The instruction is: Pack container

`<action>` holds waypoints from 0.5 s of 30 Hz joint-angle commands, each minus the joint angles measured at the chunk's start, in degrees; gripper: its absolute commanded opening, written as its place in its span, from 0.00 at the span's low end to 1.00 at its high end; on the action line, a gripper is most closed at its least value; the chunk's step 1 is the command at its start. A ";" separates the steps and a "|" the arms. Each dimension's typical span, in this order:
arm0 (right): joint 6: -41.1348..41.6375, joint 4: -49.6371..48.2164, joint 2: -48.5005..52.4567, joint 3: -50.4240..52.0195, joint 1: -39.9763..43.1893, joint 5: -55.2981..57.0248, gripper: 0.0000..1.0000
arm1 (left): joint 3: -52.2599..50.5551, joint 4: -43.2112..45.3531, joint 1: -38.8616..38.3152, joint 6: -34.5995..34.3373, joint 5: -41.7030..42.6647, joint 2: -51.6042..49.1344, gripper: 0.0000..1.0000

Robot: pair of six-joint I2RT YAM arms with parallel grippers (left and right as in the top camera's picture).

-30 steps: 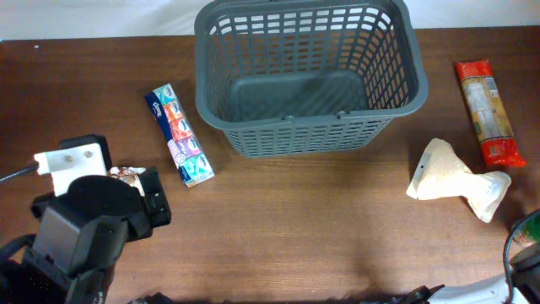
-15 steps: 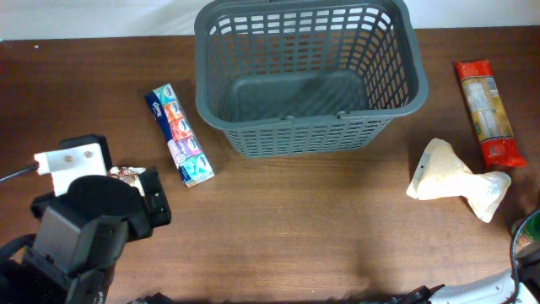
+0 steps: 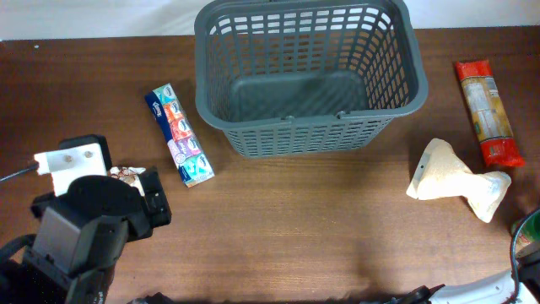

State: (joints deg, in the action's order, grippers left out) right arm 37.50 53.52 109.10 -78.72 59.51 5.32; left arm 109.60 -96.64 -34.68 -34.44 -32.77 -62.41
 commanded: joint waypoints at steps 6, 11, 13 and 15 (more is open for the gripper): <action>2.03 0.92 0.96 0.09 -0.26 0.44 0.99 | -0.02 -0.02 0.24 0.87 0.04 -0.24 1.00; 2.49 1.07 1.05 0.09 -0.26 0.26 0.99 | -0.02 -0.02 0.24 0.87 0.07 -0.24 1.00; 2.47 1.07 1.49 0.09 -0.26 0.26 0.99 | -0.02 -0.02 0.24 0.87 0.07 -0.24 1.00; 2.45 1.11 2.43 0.09 -0.26 -0.04 0.99 | -0.02 -0.02 0.24 0.87 0.04 -0.24 1.00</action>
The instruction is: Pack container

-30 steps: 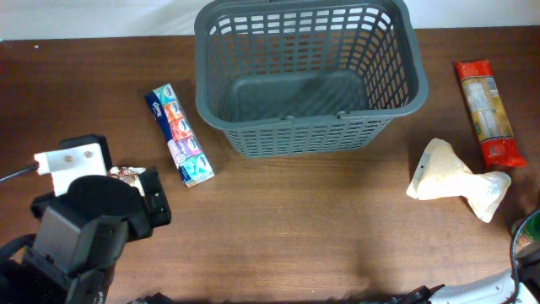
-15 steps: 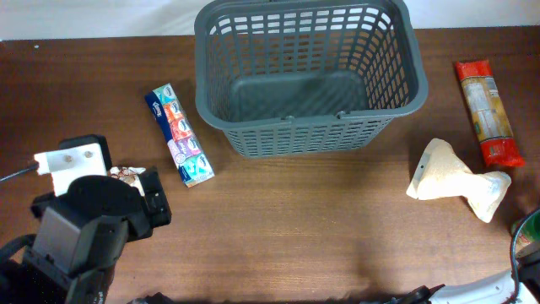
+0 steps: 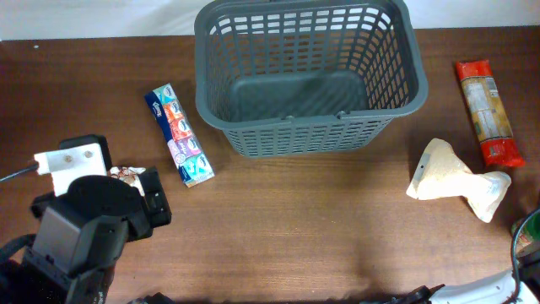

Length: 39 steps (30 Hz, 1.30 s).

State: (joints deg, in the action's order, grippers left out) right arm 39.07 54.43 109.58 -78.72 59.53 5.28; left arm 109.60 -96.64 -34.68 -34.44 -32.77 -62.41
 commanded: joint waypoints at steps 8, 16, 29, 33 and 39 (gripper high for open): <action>0.85 0.15 5.22 0.07 -0.33 -2.51 0.99 | -0.02 -0.02 0.24 0.87 0.04 -0.24 1.00; 0.57 -1.14 5.22 0.07 -0.33 -2.49 0.99 | -0.02 -0.02 0.24 0.87 0.04 -0.24 1.00; 0.39 -1.90 5.25 0.07 -0.33 -2.49 0.99 | -0.02 -0.02 0.24 0.87 0.04 -0.24 1.00; 0.42 -1.99 5.25 0.09 -0.33 -2.47 0.99 | -0.02 -0.02 0.24 0.87 0.07 -0.24 1.00; 0.42 -1.99 5.25 0.09 -0.33 -2.49 0.84 | -0.02 -0.02 0.24 0.87 0.04 -0.24 1.00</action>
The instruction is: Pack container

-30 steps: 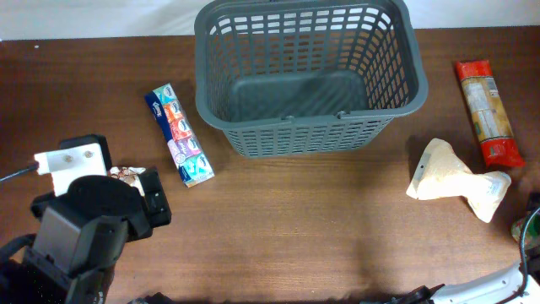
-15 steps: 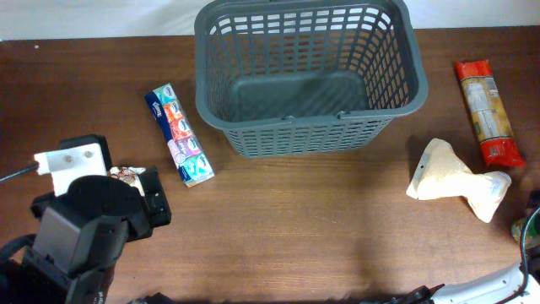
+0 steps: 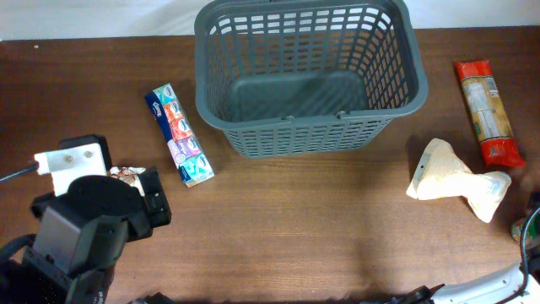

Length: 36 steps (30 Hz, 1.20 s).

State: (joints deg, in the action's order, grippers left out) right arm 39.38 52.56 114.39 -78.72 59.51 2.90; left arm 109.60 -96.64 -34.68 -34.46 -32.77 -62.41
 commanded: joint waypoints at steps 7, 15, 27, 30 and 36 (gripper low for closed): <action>0.11 -0.09 0.44 0.09 -0.31 -0.13 0.62 | -0.02 -0.02 0.24 0.90 0.04 -0.24 1.00; 0.13 0.44 0.44 0.09 -0.31 -0.72 0.19 | -0.02 -0.02 0.24 0.90 0.07 -0.24 1.00; -0.13 1.20 -0.44 -1.36 -0.31 -8.41 0.04 | -0.02 -0.02 0.24 0.90 0.04 -0.24 1.00; -1.62 1.38 -2.25 -4.72 -0.31 -13.03 0.04 | -0.02 -0.02 0.24 0.90 0.07 -0.24 1.00; -5.57 3.48 -8.50 -15.37 -1.92 -18.75 0.04 | -0.02 -0.02 0.24 0.90 0.07 -0.24 1.00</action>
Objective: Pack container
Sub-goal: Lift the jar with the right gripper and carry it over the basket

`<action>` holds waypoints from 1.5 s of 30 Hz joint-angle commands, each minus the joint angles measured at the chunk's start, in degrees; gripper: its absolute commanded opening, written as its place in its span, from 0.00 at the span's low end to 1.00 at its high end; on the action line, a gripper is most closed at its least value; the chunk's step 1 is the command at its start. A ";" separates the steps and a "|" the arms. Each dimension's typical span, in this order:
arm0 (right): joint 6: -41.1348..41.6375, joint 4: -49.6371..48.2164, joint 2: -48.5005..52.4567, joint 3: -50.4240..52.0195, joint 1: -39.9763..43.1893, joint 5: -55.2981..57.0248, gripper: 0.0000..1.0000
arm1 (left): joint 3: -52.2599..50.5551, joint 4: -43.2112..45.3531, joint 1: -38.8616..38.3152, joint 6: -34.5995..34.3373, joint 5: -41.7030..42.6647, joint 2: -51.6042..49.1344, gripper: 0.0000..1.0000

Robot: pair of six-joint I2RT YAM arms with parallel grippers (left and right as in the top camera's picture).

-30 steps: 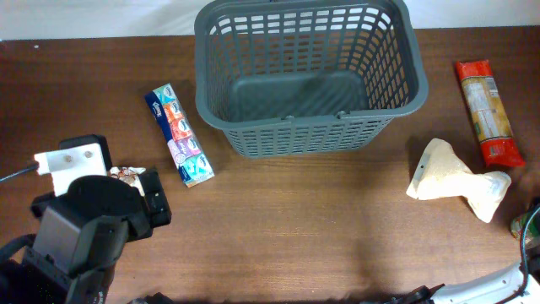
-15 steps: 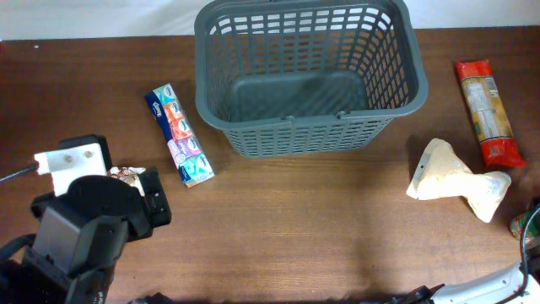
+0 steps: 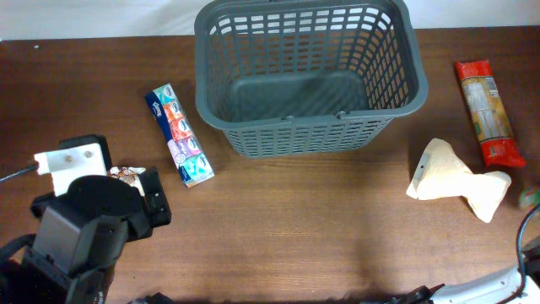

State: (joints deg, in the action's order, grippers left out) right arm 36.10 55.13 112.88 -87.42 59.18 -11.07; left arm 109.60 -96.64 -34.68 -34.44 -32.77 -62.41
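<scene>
The grey slatted basket (image 3: 308, 76) stands empty at the back middle of the table. Left of it lies a colourful strip of tissue packs (image 3: 180, 135). A red pasta packet (image 3: 488, 111) and a cream bag (image 3: 456, 180) lie on the right. My left gripper (image 3: 154, 198) rests low at the front left, over a small brown-and-white packet (image 3: 126, 175); its jaws cannot be made out. Of the right arm only a white link (image 3: 498, 285) and a cable (image 3: 527, 241) show; its gripper is out of view.
A small green thing (image 3: 530, 199) shows at the right edge, just beside the cream bag's end. The left arm's bulky black body (image 3: 80, 232) fills the front left corner. Brown table top (image 3: 295, 228) lies in front of the basket.
The green bit at the right edge sits higher, now beside the cream bag's end, and the dark cable loop there has shifted. The left arm and all packets are where they were.
At the two oldest moments a dark, green-rimmed part sat at the lower right edge. Then it was smaller and a little higher. Now only a green bit shows beside the bag. The left arm, basket and packets stayed put throughout.
</scene>
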 commanded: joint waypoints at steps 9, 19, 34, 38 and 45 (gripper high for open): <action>-6.12 4.20 -16.20 -25.75 -12.31 -12.22 0.04 | -0.02 -0.02 0.24 0.87 0.04 -0.24 1.00; -13.51 -7.78 -18.91 -32.22 -38.71 -15.65 0.04 | -0.02 -0.02 0.24 0.87 0.07 -0.24 1.00; -23.89 -5.25 -9.14 -32.15 -67.47 1.36 0.04 | -0.02 -0.02 0.24 0.87 0.04 -0.24 1.00; -23.89 -2.51 -5.73 -32.15 -69.11 3.43 0.04 | -0.02 -0.02 0.24 0.87 0.04 -0.24 1.00; -23.89 2.62 2.05 -32.15 -69.40 4.33 0.04 | -0.02 -0.02 0.24 0.87 0.07 -0.24 1.00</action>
State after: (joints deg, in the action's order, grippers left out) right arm 12.86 56.53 112.03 -118.39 -9.85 -8.45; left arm 109.60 -96.64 -34.68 -34.44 -32.77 -62.41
